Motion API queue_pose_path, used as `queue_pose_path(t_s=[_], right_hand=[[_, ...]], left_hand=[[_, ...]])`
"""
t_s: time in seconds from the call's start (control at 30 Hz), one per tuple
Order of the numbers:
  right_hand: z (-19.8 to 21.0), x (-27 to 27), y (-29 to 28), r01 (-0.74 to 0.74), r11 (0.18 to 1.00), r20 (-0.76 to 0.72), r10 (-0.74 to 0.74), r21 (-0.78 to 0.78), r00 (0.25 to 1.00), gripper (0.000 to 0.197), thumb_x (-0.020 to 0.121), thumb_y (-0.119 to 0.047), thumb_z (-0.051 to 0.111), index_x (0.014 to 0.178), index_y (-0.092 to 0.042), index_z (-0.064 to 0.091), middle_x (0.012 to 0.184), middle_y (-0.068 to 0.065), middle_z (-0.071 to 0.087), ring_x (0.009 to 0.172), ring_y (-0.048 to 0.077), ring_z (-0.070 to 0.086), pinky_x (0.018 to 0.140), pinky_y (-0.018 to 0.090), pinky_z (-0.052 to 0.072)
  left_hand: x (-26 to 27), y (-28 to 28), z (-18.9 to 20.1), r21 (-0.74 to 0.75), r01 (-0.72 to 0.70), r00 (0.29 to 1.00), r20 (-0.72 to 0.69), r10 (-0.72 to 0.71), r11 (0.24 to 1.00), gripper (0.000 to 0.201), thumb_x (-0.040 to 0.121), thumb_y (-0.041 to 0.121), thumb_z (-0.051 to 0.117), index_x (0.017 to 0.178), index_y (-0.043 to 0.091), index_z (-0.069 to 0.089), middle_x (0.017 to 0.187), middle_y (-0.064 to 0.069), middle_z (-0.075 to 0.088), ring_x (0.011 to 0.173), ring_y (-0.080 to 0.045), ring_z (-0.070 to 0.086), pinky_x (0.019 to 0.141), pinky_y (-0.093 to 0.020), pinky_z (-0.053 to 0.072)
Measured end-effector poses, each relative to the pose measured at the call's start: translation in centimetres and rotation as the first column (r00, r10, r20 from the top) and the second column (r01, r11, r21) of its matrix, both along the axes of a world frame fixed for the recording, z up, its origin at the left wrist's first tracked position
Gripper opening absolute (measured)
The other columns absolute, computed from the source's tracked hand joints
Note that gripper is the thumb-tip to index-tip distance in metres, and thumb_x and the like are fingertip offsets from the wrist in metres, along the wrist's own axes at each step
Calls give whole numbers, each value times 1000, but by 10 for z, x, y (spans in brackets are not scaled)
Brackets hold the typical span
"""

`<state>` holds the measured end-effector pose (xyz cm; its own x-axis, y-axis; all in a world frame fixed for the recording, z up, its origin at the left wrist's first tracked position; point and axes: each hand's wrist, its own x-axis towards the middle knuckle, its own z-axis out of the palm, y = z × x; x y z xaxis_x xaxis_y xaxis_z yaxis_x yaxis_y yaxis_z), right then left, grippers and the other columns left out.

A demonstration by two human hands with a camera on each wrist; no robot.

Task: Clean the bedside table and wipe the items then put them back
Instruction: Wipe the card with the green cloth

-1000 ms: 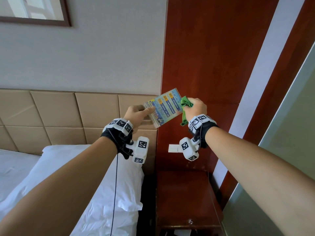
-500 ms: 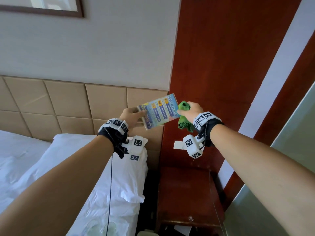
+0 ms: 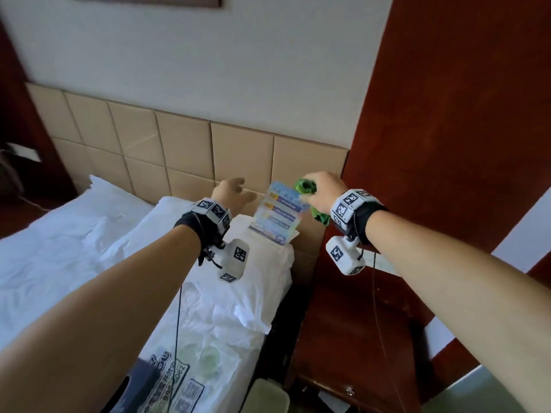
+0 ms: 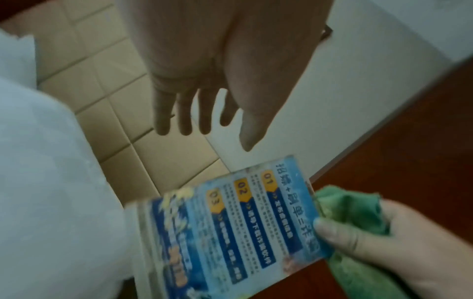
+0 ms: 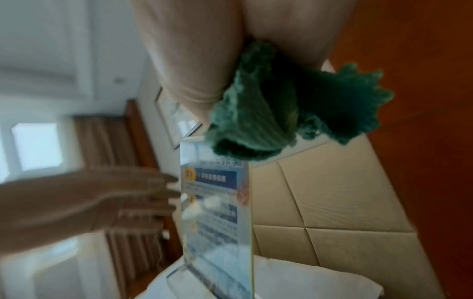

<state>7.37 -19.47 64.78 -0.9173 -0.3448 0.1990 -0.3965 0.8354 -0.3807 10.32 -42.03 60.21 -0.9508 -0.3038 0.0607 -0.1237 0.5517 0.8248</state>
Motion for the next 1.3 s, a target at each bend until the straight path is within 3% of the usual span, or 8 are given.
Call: queue_pose_path(t_s=[0.2, 0.27, 0.33, 0.43, 0.67, 0.9, 1.07, 1.3], right_hand=[[-18, 16, -53, -257, 931, 10, 263, 260, 965, 32, 74, -9, 72, 100, -27, 69, 98, 4, 71, 87, 29, 65, 74, 36, 56], [-25, 21, -68, -322, 910, 34, 324, 263, 945, 35, 74, -6, 71, 103, -27, 70, 98, 3, 71, 83, 27, 65, 73, 36, 56], [-34, 27, -84, -379, 887, 55, 379, 266, 924, 33, 74, -5, 70, 98, -28, 69, 93, 0, 71, 72, 21, 64, 63, 31, 53], [-47, 38, -111, -457, 851, 68, 456, 259, 887, 28, 74, -4, 69, 87, -28, 66, 87, -1, 68, 70, 23, 63, 57, 25, 41], [-86, 53, -183, -603, 751, 130, 592, 268, 795, 34, 75, -9, 70, 102, -30, 67, 100, 3, 67, 90, 29, 62, 68, 28, 44], [-131, 51, -270, -696, 645, 185, 677, 317, 712, 28, 78, -14, 71, 102, -26, 65, 103, 3, 68, 90, 29, 62, 71, 29, 45], [-165, 41, -319, -721, 589, 237, 690, 365, 684, 21, 82, -25, 71, 102, -26, 65, 103, 2, 68, 92, 29, 63, 76, 34, 52], [-221, 29, -376, -741, 520, 292, 696, 424, 656, 22, 82, -12, 62, 99, -25, 67, 101, 0, 67, 93, 29, 62, 74, 31, 49]], left_hand=[[47, -14, -4, -375, 65, 996, -36, -85, 925, 27, 92, 33, 67, 118, 25, 69, 102, 4, 67, 69, -3, 58, 71, -16, 46], [64, -24, -9, -404, 49, 998, -25, -64, 914, 26, 86, 47, 66, 105, 31, 72, 92, 10, 67, 60, 2, 57, 66, -17, 50], [80, -36, -17, -419, 33, 999, 24, -25, 907, 29, 81, 54, 65, 94, 30, 73, 85, 6, 72, 62, -11, 67, 64, -32, 59], [103, -51, -27, -433, 29, 999, 51, -8, 901, 14, 88, 20, 71, 91, 7, 75, 84, -8, 74, 66, -24, 71, 65, -38, 60], [140, -112, -62, -479, -1, 994, 92, 52, 878, 6, 85, 16, 71, 80, 18, 71, 73, 1, 72, 53, -13, 67, 66, -32, 59], [152, -181, -107, -499, 10, 983, 165, 83, 866, 9, 86, 9, 66, 78, 10, 70, 55, 15, 57, 46, 1, 53, 65, -21, 51], [146, -224, -143, -510, 34, 969, 227, 96, 859, 9, 82, 5, 64, 78, 11, 70, 57, 15, 51, 61, -16, 54, 66, -24, 46], [133, -273, -209, -390, 23, 944, 313, 109, 921, 4, 79, 7, 65, 77, 10, 67, 75, -4, 64, 70, -24, 57, 71, -38, 52]])
